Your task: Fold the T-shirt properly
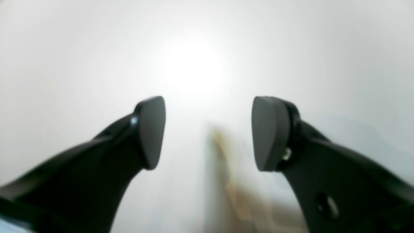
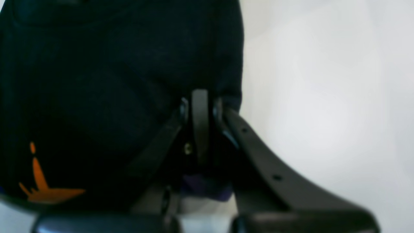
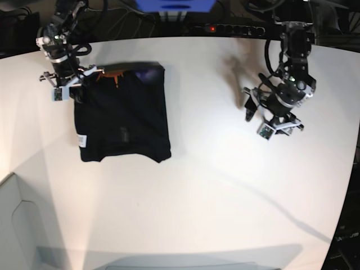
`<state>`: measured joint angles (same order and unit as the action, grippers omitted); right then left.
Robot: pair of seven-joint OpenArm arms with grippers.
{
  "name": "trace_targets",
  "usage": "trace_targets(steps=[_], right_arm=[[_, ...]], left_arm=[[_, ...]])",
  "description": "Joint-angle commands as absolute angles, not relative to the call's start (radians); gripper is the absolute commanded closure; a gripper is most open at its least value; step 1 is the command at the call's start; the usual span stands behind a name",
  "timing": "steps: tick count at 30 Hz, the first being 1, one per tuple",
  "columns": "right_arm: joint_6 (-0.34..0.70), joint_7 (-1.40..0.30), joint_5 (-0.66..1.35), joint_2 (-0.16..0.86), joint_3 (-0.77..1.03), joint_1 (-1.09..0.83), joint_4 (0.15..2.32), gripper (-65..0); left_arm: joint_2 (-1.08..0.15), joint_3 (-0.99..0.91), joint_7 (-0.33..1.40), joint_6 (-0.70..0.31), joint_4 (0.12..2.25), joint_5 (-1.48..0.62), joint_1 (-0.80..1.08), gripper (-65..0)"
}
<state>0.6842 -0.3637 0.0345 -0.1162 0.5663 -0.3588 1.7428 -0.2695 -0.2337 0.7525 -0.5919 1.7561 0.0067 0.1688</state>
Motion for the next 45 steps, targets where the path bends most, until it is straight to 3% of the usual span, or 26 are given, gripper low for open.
trace_targets(steps=[1,9,13,19,25,32,41,45], right_arm=[[0.698,-0.357,0.044,-0.11,0.568,-0.357,1.742,0.0],[0.698,-0.364,0.119,-0.111,0.596,-0.329,1.956,0.0],[0.698,-0.364,0.114,-0.157,0.467,-0.341,2.023,0.0],[0.698,-0.355,0.113,-0.157,0.226,-0.418,1.936,0.0],[0.698,-0.32,0.113,-0.145,0.153,-0.467,1.761,0.0],[0.698,-0.203,0.113,-0.079,0.048,-0.562,1.728,0.0],[0.698,-0.205,0.114,-0.05,0.111,-0.567,1.879,0.0],[0.698,-0.206,0.12,-0.054,0.259,-0.529,1.936,0.0]], left_arm=[[-0.282,-0.251,0.737,-0.591,1.773,-0.001,0.16,-40.4],[-0.294,-0.32,0.737,-0.593,1.773,-0.001,0.197,-40.4],[-0.294,-0.349,0.737,-0.593,1.774,-0.001,0.209,-40.4],[-0.294,-0.377,0.737,-0.593,1.774,-0.001,0.231,-40.4],[-0.291,-0.377,0.731,-0.591,1.782,-0.001,0.266,-40.4],[-0.285,-0.375,0.731,-0.591,1.782,-0.001,0.272,-40.4],[-0.283,-0.374,0.734,-0.591,1.782,-0.001,0.271,-40.4],[-0.283,-0.375,0.73,-0.59,1.782,-0.001,0.285,-40.4]])
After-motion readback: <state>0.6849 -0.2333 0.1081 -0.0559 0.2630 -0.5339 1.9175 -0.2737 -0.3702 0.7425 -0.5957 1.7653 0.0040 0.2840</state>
